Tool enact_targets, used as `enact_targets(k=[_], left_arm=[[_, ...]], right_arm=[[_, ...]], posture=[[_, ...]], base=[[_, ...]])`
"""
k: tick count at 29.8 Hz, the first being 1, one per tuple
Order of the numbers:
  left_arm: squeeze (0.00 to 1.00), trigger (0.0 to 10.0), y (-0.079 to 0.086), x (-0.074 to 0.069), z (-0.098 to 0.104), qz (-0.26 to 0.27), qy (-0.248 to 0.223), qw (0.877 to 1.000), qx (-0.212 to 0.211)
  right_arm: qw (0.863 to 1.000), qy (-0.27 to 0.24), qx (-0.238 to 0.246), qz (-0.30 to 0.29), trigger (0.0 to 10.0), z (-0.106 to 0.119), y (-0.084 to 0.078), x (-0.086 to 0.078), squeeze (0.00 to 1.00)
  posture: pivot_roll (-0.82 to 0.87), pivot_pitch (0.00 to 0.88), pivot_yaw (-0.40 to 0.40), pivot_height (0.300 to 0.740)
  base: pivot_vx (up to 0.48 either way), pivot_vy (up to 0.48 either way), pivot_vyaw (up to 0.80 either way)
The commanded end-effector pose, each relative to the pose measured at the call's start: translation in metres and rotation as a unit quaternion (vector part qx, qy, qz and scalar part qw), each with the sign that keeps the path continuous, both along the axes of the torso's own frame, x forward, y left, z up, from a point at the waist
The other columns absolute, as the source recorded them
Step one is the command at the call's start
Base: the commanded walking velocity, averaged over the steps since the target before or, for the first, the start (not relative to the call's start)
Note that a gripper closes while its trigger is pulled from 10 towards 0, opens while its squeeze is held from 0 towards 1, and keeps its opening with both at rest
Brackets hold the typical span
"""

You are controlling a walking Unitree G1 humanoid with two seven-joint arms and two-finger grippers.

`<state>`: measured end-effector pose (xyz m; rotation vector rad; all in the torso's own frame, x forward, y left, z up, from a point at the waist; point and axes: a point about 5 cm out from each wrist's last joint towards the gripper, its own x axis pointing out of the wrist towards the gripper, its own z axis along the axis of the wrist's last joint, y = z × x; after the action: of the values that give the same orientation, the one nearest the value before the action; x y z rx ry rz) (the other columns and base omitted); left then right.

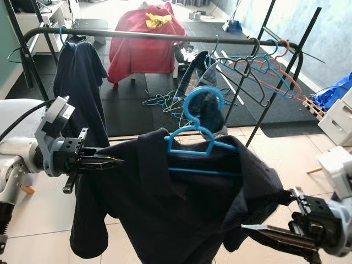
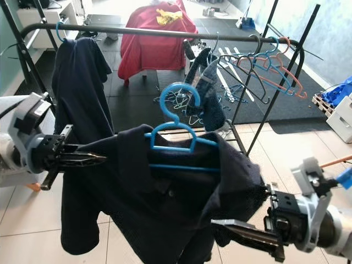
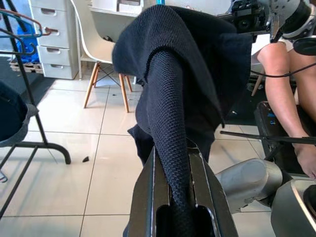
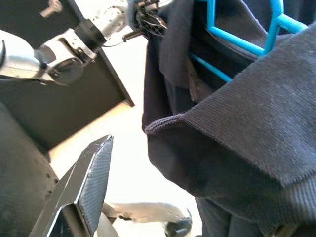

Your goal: Hang hanger

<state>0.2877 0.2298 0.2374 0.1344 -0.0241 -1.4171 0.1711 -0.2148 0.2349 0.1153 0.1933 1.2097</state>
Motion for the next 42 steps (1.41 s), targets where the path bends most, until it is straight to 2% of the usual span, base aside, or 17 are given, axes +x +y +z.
enact_targets(k=[1,6,7,10,11,17,20,22,27,28,29,30,31,32,34,35,42], left_arm=[[0.00,10.0,0.000,0.002,0.004,0.007,-0.010,1.000,0.008],[0.00,10.0,-0.001,0.001,0.003,0.004,-0.010,1.000,0.005],[0.00,10.0,-0.001,0.001,0.002,0.001,-0.010,1.000,0.004],[0.00,10.0,-0.001,0.001,0.002,0.001,-0.010,1.000,0.004],[0.00,10.0,-0.001,0.001,0.002,0.000,-0.010,1.000,0.003],[0.00,10.0,0.000,0.001,0.002,0.001,-0.013,1.000,0.001],[0.00,10.0,0.003,0.002,0.003,0.010,-0.019,1.000,-0.002],[0.00,10.0,0.003,0.002,0.003,0.010,-0.019,1.000,-0.002],[0.00,10.0,0.004,0.002,0.008,0.014,-0.032,0.999,-0.012],[0.00,10.0,0.004,0.002,0.008,0.014,-0.032,0.999,-0.012],[0.00,10.0,0.002,0.000,0.014,0.004,-0.039,0.999,-0.022],[0.00,10.0,0.000,-0.004,0.023,-0.013,-0.048,0.998,-0.037],[0.00,10.0,-0.001,-0.007,0.028,-0.026,-0.053,0.997,-0.047],[0.00,10.0,-0.002,-0.013,0.039,-0.056,-0.055,0.995,-0.062],[0.00,10.0,-0.002,-0.017,0.045,-0.076,-0.055,0.993,-0.071],[0.00,10.0,-0.002,-0.020,0.051,-0.095,-0.055,0.991,-0.076],[0.00,10.0,0.000,-0.024,0.062,-0.123,-0.051,0.988,-0.077]], right_arm=[[1.000,-0.011,-0.012,-0.001,10.0,0.005,-0.001,-0.001,0.00],[0.997,-0.038,-0.027,-0.061,10.0,0.006,-0.008,0.012,0.00],[0.991,-0.072,-0.019,-0.106,4.5,0.012,-0.014,0.023,0.00],[0.991,-0.072,-0.019,-0.106,4.5,0.012,-0.014,0.023,0.00],[0.981,-0.104,-0.005,-0.161,0.0,0.020,-0.022,0.035,0.00],[0.944,-0.153,0.016,-0.291,0.0,0.035,-0.046,0.057,0.00],[0.911,-0.154,-0.011,-0.384,0.0,0.034,-0.069,0.068,0.00],[0.911,-0.154,-0.011,-0.384,0.0,0.034,-0.069,0.068,0.00],[0.886,-0.142,-0.061,-0.437,0.0,0.025,-0.086,0.074,0.00],[0.886,-0.142,-0.061,-0.437,0.0,0.025,-0.086,0.074,0.00],[0.895,-0.134,-0.087,-0.417,3.6,0.019,-0.085,0.071,0.00],[0.913,-0.131,-0.098,-0.374,10.0,0.013,-0.080,0.064,0.00],[0.925,-0.128,-0.103,-0.342,10.0,0.009,-0.077,0.059,0.00],[0.946,-0.107,-0.068,-0.298,10.0,0.011,-0.077,0.047,0.55],[0.956,-0.095,-0.040,-0.273,10.0,0.013,-0.078,0.040,0.55],[0.966,-0.085,-0.018,-0.243,10.0,0.017,-0.078,0.032,1.00],[0.980,-0.076,0.008,-0.183,10.0,0.033,-0.087,0.010,1.00]], posture=[[-0.08,0.093,-0.063,0.740],[-0.08,0.093,-0.063,0.740],[-0.08,0.085,-0.060,0.740],[-0.08,0.085,-0.060,0.740],[-0.08,0.086,-0.059,0.740],[-0.08,0.093,-0.058,0.740],[-0.08,0.099,-0.058,0.740],[-0.08,0.099,-0.058,0.740],[-0.08,0.102,-0.059,0.740],[-0.08,0.102,-0.059,0.740],[-0.08,0.105,-0.060,0.740],[-0.08,0.106,-0.063,0.740],[-0.08,0.106,-0.063,0.740],[-0.08,0.106,-0.063,0.740],[-0.08,0.106,-0.063,0.740],[-0.08,0.108,-0.061,0.740],[-0.08,0.107,-0.058,0.740]], base=[[0.000,0.000,0.00],[0.000,0.000,0.00],[0.000,0.000,0.00],[0.000,0.000,0.00],[0.000,0.000,0.00],[0.000,0.000,0.00],[0.000,0.000,0.00],[0.000,0.000,0.00],[0.000,0.000,0.00],[0.000,0.000,0.00],[0.000,0.000,0.00],[0.000,0.000,0.00],[0.000,0.000,0.00],[0.000,0.000,0.00],[0.000,0.000,0.00],[0.000,0.000,0.00],[0.000,0.000,0.00]])
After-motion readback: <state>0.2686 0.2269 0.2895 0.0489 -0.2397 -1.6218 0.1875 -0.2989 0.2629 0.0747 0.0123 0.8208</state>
